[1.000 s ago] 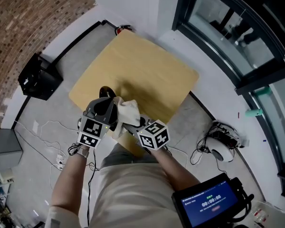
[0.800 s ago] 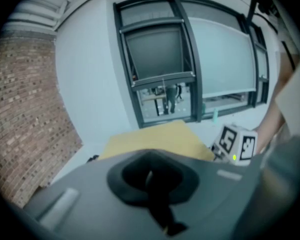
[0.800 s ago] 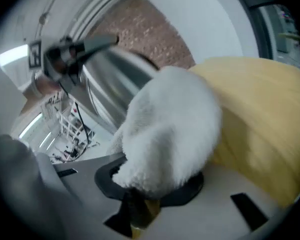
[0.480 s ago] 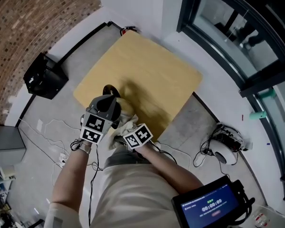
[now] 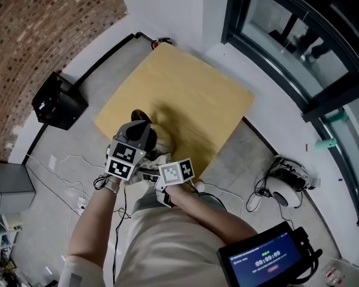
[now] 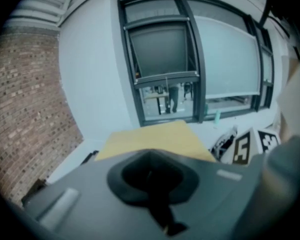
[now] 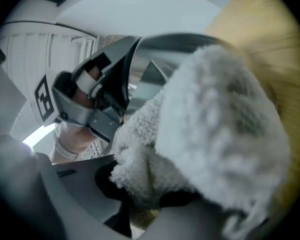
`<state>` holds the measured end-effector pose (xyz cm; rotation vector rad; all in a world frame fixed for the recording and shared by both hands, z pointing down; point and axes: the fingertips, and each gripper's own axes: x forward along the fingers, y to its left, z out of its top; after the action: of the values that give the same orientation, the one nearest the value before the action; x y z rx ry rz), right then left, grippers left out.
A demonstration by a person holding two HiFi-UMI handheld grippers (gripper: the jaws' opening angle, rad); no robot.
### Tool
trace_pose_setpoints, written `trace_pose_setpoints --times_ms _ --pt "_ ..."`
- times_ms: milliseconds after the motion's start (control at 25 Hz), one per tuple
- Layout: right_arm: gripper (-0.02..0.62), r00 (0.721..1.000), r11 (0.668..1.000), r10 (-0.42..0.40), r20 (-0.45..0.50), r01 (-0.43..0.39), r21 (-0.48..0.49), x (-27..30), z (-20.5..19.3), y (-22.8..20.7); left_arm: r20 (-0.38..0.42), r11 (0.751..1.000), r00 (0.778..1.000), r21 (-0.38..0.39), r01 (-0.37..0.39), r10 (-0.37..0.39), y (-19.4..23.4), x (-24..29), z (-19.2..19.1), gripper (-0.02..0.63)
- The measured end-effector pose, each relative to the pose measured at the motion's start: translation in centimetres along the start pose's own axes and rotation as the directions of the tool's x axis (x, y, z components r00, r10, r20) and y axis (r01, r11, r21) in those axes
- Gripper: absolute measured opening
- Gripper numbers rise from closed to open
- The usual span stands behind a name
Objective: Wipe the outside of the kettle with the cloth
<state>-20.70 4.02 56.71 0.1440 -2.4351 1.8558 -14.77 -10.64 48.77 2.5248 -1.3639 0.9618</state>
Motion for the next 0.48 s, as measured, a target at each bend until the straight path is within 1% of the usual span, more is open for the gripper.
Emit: trace_pose_setpoints --times_ms 80,160,280,480 --pt "0.124 0.997 1.000 -0.012 0.071 0.011 0.018 -1.8 1.5 -0.6 0.015 0.999 1.000 -0.032 0.014 -0.014 -0.4 0.2 0.5 -0.012" --pt "0.126 0.992 0.999 -0.033 0.120 0.032 0.009 -3.6 2.9 -1.2 0.028 0.996 0.999 -0.078 0.033 -0.031 -0.8 0.4 0.9 -0.012" --pt "0.124 0.985 0.998 -0.062 0.158 0.066 -0.019 -6.1 4.3 -1.9 0.029 0.990 0.998 -0.131 0.059 -0.055 -1.3 1.0 1.7 -0.012" --pt "0.124 0.978 0.991 -0.099 0.185 0.113 -0.067 -9.9 5.9 -2.8 -0.025 0.987 0.997 -0.143 0.069 -0.073 -1.9 2.4 2.8 -0.012"
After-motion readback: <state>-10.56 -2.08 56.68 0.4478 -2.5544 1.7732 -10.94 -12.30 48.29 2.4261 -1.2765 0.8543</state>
